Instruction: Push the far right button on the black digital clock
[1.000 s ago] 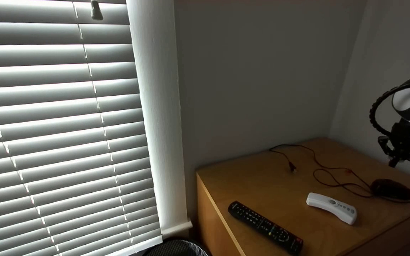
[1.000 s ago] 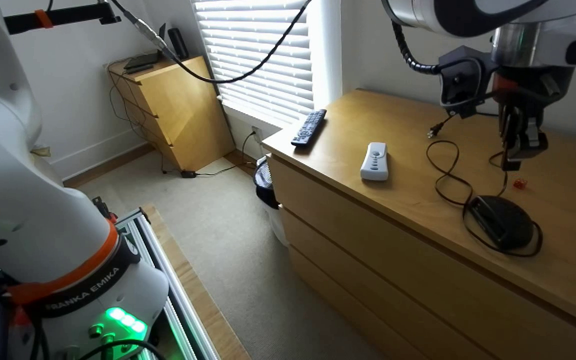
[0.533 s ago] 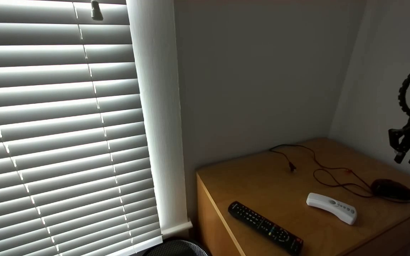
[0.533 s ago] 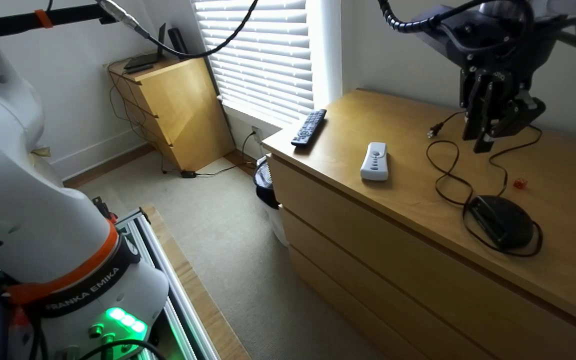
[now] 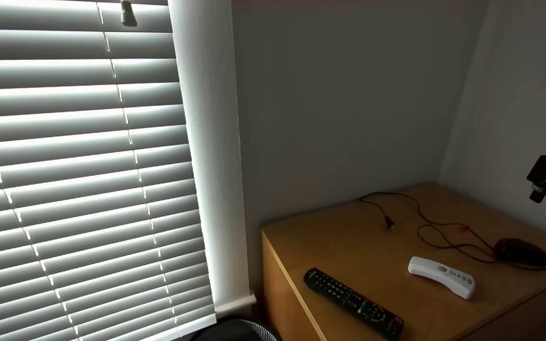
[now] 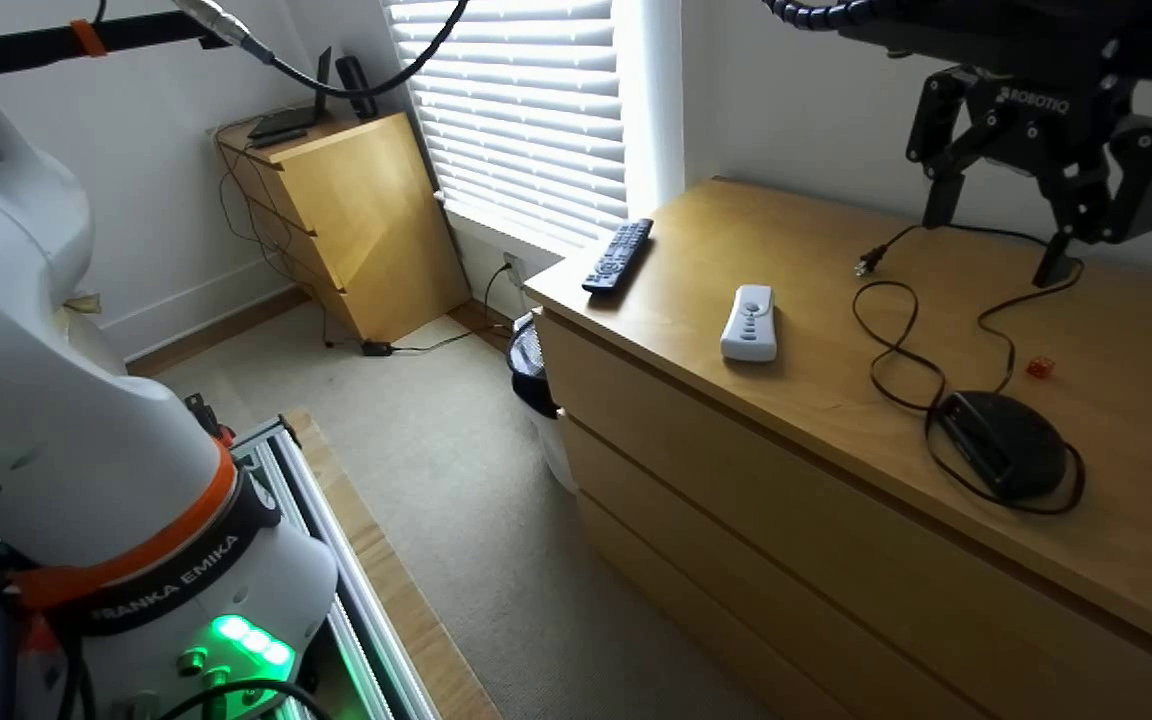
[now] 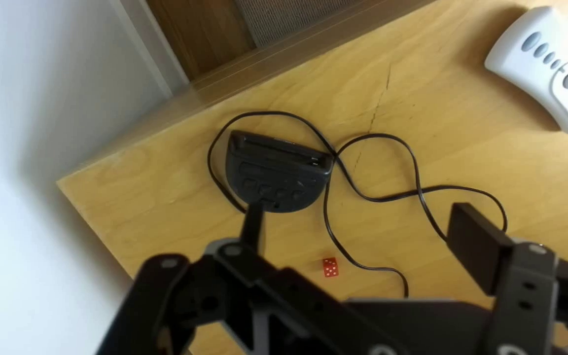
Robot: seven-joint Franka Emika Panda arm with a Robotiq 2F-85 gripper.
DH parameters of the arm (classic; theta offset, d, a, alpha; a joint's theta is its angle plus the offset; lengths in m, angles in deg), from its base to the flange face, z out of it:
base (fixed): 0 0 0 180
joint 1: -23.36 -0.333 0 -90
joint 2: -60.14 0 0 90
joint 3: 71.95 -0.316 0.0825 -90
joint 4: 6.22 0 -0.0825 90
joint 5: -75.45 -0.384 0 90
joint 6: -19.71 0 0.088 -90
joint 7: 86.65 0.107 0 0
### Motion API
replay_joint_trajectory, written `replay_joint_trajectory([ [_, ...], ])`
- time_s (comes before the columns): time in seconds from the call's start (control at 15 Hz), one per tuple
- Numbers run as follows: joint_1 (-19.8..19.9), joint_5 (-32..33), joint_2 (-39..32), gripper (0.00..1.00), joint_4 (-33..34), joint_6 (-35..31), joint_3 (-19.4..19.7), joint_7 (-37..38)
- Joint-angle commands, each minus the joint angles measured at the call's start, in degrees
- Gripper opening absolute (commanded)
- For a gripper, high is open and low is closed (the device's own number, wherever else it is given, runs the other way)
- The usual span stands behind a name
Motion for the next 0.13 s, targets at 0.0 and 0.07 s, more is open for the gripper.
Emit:
replay_joint_trajectory([
  [0.0,0.8,0.2,-0.1,0.96,0.1,0.1,-0.8,0.1],
  [0.07,0.8,0.2,-0.1,0.96,0.1,0.1,-0.9,0.2],
])
